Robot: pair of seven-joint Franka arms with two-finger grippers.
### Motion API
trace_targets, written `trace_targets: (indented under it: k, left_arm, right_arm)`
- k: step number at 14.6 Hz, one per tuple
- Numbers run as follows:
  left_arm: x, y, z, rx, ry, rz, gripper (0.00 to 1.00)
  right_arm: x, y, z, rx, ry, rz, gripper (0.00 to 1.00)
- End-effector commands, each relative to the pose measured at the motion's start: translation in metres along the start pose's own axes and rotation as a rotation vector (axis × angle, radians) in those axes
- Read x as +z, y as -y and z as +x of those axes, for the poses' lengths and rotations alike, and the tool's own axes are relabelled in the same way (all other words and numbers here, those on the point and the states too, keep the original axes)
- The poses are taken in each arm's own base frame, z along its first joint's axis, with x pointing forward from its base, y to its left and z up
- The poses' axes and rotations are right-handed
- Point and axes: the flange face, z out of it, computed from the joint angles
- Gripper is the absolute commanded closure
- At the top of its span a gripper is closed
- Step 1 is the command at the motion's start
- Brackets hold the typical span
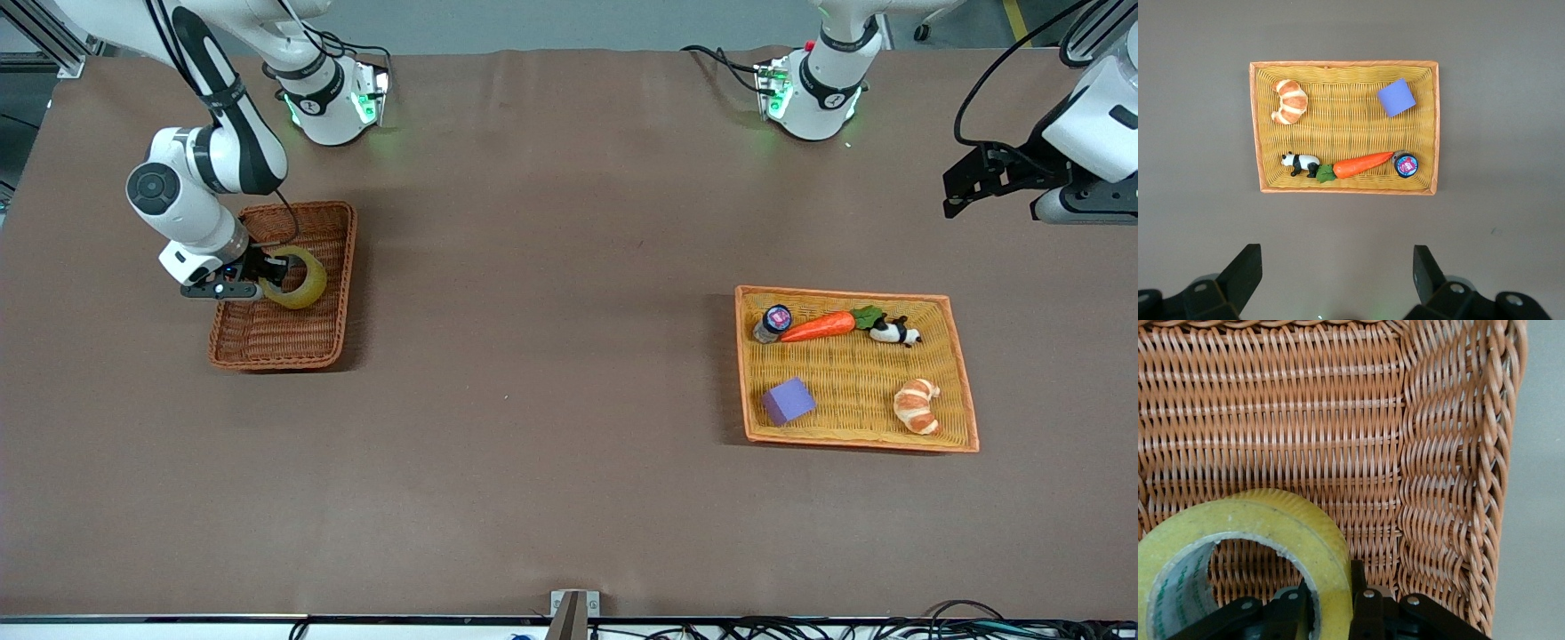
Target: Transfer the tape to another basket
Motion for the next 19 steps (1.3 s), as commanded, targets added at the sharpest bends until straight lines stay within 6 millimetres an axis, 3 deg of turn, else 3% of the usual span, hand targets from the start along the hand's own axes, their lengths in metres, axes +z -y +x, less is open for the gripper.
trace_targets:
  k: [1,2,3,4,6,8,14,19]
  left_arm:
    - [-0.004,0.002,0.002,0.005,0.002,-0.004,0.00]
    - [-0.004,0.003,0.002,0.004,0.002,-0.005,0.00]
    - [-0.002,0.002,0.003,0.006,0.005,-0.005,0.00]
    - [-0.001,0.002,0.004,0.006,0.008,-0.004,0.00]
    - [-0.001,0.001,0.004,0.009,0.008,-0.004,0.00]
    - [-0.001,-0.003,0.004,0.015,0.008,-0.005,0.00]
    - [-0.006,-0.003,0.004,0.016,-0.004,-0.005,0.00]
    - [-0.003,-0.002,0.007,0.013,0.000,-0.007,0.00]
  right_arm:
    - [-0.003,0.002,-0.002,-0.014,-0.009,-0.004,0.75]
    - [-0.004,0.003,-0.001,-0.014,-0.008,-0.004,0.50]
    - [-0.005,0.002,-0.001,-0.012,-0.011,-0.004,0.12]
    - [-0.008,0.002,0.001,-0.009,-0.015,-0.005,0.00]
    - [-0.020,0.000,0.009,-0.002,0.002,-0.009,0.00]
    - [-0.055,-0.001,0.026,0.014,0.020,-0.019,0.00]
    - [-0.208,0.004,0.097,0.044,0.045,-0.053,0.00]
    - [-0.335,-0.002,0.122,0.107,-0.059,0.038,0.00]
